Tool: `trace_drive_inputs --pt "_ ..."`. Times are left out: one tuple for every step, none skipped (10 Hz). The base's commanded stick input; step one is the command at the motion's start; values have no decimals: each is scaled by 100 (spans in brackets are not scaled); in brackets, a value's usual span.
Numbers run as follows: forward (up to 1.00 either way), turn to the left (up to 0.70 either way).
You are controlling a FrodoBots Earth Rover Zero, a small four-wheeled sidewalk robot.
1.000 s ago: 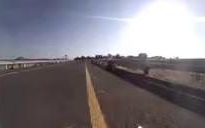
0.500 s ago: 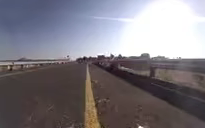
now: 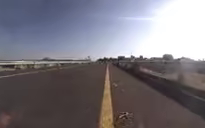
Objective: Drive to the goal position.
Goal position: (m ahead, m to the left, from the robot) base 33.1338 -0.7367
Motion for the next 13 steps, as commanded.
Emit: trace_drive_inputs --pt "70 0" --pt "70 0" --pt "70 0" --pt "70 0" --pt "70 0" --pt "70 0" --pt "70 0" --pt "70 0" --pt "70 0" --pt "70 0" --pt "70 0" --pt "70 0" --pt "70 0"
